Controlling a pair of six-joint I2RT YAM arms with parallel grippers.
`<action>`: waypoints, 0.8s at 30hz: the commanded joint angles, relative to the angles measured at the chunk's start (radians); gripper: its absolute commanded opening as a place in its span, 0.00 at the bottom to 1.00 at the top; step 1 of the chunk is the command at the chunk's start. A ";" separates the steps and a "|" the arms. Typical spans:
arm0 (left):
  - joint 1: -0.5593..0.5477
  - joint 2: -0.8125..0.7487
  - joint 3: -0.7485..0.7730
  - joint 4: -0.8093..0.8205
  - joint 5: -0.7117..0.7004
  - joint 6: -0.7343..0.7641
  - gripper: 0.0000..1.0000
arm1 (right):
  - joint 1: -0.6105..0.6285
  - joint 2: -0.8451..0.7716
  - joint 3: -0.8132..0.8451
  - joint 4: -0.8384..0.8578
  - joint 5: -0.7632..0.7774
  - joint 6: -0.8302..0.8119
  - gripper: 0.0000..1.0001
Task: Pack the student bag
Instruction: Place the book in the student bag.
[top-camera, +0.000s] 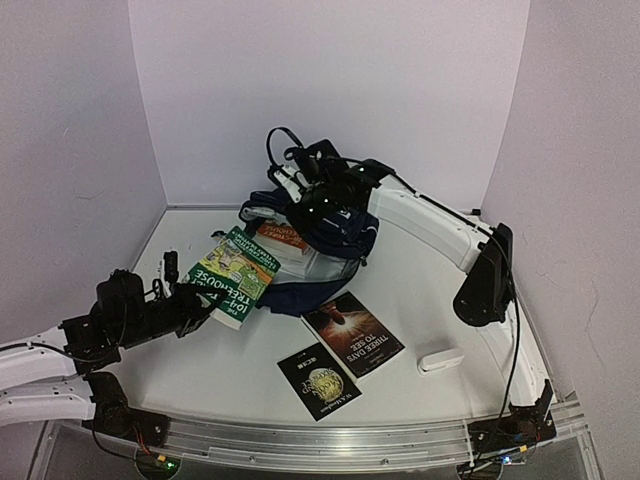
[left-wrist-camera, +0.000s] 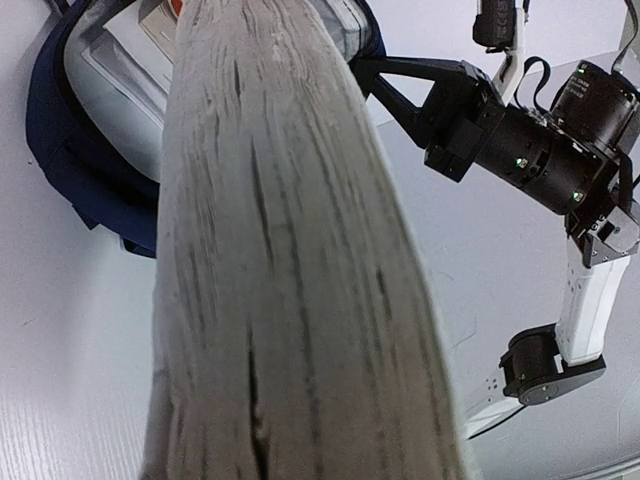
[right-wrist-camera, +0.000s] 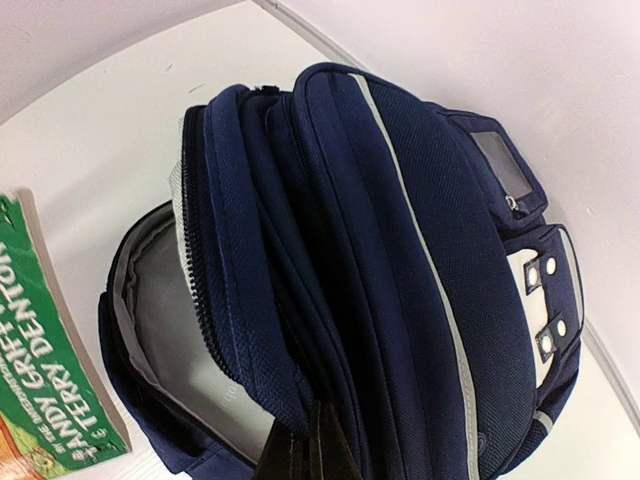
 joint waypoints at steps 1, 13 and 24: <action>0.002 0.124 0.011 0.354 -0.043 -0.022 0.00 | 0.000 -0.097 0.073 0.082 -0.014 -0.014 0.00; 0.076 0.733 0.152 1.068 0.000 -0.234 0.00 | 0.000 -0.117 0.065 0.096 -0.013 -0.003 0.00; 0.104 0.942 0.380 1.139 0.119 -0.238 0.00 | 0.000 -0.153 0.008 0.102 -0.070 0.008 0.00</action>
